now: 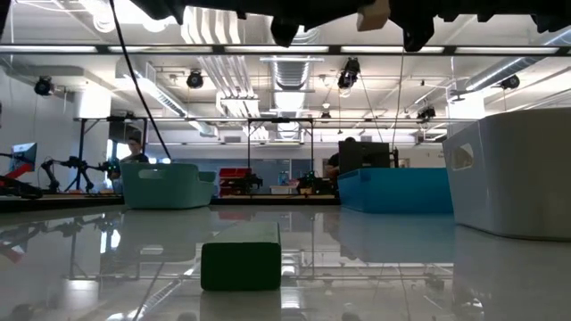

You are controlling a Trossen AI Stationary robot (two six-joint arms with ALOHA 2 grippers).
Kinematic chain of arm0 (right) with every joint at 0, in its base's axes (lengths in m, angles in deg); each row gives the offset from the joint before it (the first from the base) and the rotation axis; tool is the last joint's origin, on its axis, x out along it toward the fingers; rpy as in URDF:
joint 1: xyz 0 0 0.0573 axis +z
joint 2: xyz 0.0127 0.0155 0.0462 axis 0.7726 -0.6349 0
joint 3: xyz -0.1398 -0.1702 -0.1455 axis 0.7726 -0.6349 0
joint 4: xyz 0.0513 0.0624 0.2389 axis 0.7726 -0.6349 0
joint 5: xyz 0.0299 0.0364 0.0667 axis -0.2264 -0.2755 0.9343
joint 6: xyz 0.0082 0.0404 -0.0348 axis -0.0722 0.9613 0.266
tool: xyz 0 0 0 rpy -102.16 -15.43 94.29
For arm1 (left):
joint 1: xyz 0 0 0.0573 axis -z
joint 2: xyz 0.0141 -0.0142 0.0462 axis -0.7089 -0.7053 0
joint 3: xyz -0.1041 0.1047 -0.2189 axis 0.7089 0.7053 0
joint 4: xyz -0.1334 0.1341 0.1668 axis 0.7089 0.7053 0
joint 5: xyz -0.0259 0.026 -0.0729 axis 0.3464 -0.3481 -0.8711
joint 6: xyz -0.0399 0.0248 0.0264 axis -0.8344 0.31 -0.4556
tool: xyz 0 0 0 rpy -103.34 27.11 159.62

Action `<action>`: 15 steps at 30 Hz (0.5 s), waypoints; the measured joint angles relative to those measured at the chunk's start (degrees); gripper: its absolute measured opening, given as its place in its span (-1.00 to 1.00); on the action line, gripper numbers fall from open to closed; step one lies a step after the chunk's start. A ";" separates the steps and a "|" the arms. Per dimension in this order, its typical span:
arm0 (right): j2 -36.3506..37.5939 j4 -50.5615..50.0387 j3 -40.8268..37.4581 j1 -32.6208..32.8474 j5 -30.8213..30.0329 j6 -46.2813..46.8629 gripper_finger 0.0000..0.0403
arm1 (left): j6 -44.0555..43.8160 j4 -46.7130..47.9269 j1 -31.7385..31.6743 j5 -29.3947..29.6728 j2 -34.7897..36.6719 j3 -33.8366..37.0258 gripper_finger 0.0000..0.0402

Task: Sort & place blocks by color
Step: Put the brown wooden block into the dark blue bin

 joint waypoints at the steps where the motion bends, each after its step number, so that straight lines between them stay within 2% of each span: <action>1: 0.00 -0.02 0.00 0.00 0.00 0.00 0.13 | 0.00 0.08 -0.06 -0.05 -0.44 -0.30 -0.82; 11: 0.00 -2.03 0.02 0.00 -0.44 1.22 0.13 | 0.17 -0.08 -0.44 -0.03 -3.27 -3.63 -0.82; 15: 0.02 -2.43 0.02 0.00 -0.44 1.90 0.05 | 0.17 -0.12 -0.53 -0.02 -3.25 -3.44 -0.82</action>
